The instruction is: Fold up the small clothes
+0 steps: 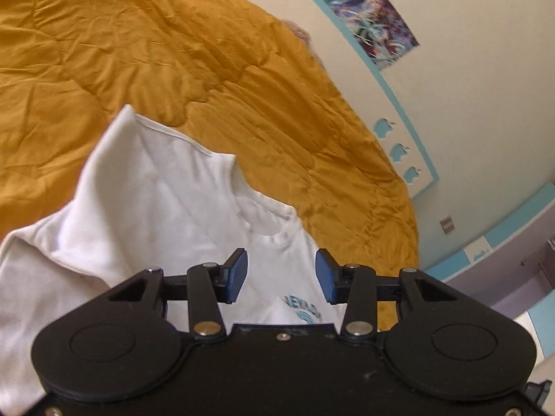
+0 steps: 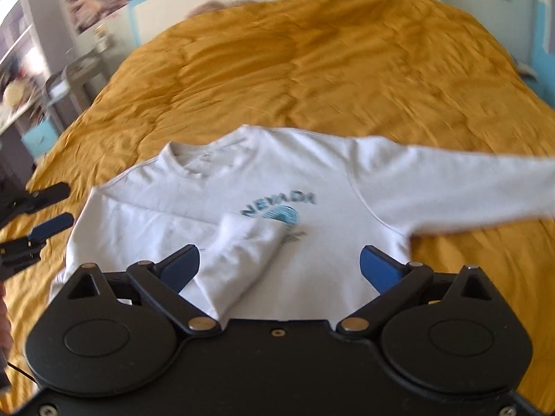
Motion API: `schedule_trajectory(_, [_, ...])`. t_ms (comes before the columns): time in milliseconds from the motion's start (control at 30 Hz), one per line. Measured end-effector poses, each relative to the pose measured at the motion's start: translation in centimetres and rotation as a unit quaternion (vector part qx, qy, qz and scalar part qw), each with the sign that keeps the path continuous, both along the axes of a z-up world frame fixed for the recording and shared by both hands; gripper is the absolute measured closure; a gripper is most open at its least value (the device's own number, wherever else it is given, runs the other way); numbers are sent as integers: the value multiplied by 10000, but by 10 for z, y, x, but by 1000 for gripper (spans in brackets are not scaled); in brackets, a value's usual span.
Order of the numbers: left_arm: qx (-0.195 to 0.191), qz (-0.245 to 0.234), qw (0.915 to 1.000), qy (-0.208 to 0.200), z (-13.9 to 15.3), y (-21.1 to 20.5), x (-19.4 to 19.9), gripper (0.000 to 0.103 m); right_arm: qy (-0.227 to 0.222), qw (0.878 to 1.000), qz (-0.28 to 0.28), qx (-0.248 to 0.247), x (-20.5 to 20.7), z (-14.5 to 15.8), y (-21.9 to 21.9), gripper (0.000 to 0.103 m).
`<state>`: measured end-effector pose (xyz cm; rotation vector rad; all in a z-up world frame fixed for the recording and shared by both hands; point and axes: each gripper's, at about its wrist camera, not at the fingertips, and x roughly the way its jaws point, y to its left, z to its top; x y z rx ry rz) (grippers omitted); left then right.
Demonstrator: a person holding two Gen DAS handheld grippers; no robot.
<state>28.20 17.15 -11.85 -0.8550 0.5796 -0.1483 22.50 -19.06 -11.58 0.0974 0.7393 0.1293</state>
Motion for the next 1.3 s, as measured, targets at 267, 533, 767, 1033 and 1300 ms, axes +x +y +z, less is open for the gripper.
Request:
schedule_trajectory(267, [-270, 857, 9942, 592, -35, 48, -11, 60, -173, 9444, 1683, -2818, 14, -58, 126, 57])
schedule_trajectory(533, [-824, 1520, 9805, 939, -55, 73, -58, 59, -386, 8913, 1916, -4092, 18, -93, 153, 57])
schedule_trajectory(767, [-1220, 1902, 9679, 1098, -81, 74, -48, 59, -381, 8857, 1949, -4196, 24, -99, 161, 91])
schedule_trajectory(1033, [-1481, 2502, 9566, 209, -84, 77, -53, 103, -887, 9233, 1474, -3435, 23, -48, 132, 96])
schedule_trajectory(1300, [-1351, 2723, 9527, -60, -86, 80, -77, 103, -1079, 9724, -19, -2070, 8, -12, 31, 98])
